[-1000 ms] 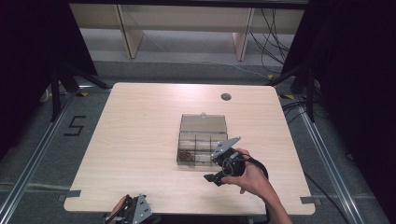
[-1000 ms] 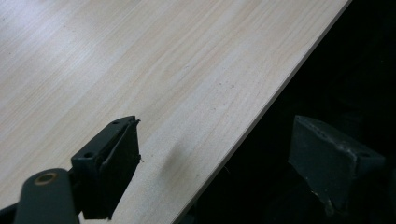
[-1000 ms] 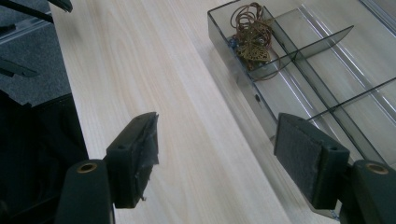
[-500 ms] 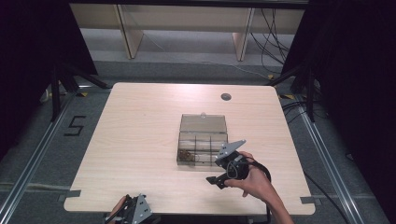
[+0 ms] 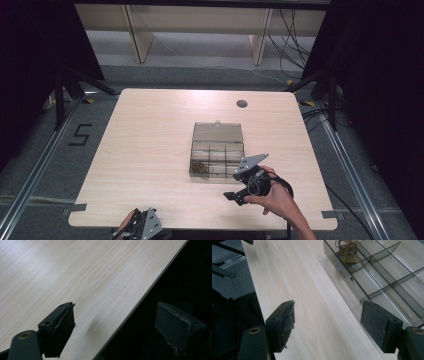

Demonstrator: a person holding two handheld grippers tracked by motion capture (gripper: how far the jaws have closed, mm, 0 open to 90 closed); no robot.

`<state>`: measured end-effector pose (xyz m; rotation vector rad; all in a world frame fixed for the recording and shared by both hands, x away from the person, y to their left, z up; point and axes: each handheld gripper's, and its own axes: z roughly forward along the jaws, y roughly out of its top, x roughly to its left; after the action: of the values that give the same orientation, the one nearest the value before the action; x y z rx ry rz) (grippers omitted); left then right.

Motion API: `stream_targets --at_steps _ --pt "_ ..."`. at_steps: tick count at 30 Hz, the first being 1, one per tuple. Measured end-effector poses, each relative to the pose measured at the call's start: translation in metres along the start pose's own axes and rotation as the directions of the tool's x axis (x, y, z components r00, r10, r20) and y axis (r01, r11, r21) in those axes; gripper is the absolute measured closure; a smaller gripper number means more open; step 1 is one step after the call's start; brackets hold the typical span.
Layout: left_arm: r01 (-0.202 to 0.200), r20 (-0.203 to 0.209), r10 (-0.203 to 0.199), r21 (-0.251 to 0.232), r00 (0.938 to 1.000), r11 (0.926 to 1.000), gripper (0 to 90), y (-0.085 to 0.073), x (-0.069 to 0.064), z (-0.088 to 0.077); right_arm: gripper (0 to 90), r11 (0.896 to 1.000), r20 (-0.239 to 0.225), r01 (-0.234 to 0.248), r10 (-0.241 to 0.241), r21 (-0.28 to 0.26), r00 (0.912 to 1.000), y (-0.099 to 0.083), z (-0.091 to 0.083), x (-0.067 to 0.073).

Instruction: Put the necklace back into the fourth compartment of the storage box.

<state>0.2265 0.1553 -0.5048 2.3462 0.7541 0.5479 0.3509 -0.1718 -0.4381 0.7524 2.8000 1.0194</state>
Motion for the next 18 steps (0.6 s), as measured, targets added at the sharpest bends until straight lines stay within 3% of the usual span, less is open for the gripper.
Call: stream_targets --at_steps 6,7,10,11,13,18 --pt "0.003 0.004 -0.003 0.001 1.0 1.0 15.8 0.0 0.0 0.0 28.1 0.999 0.001 -0.029 0.029 0.014 0.9996 -0.006 -0.001 0.001" --pt "0.001 0.003 -0.001 0.001 1.0 1.0 15.8 0.0 0.0 0.0 28.1 1.0 -0.004 -0.026 0.026 -0.006 0.9996 -0.007 0.001 0.001" --pt "0.0 0.0 0.0 0.001 1.0 1.0 15.8 0.0 0.0 0.0 27.8 1.0 -0.004 -0.02 0.02 0.005 0.9998 -0.009 -0.001 0.0" --pt "0.001 0.006 -0.001 0.001 1.0 1.0 15.8 0.0 0.0 0.0 27.8 0.999 0.0 -0.048 0.048 0.009 0.9989 -0.011 0.0 0.002" --pt "0.001 0.004 -0.001 0.001 1.0 1.0 15.8 0.0 0.0 0.0 27.7 1.0 -0.003 -0.015 0.015 -0.004 0.9999 -0.012 0.0 0.0" --pt "0.001 0.0 -0.001 0.001 1.0 1.0 15.8 0.0 0.0 0.0 27.5 0.999 0.006 -0.033 0.033 0.005 0.9994 -0.016 -0.003 0.001"
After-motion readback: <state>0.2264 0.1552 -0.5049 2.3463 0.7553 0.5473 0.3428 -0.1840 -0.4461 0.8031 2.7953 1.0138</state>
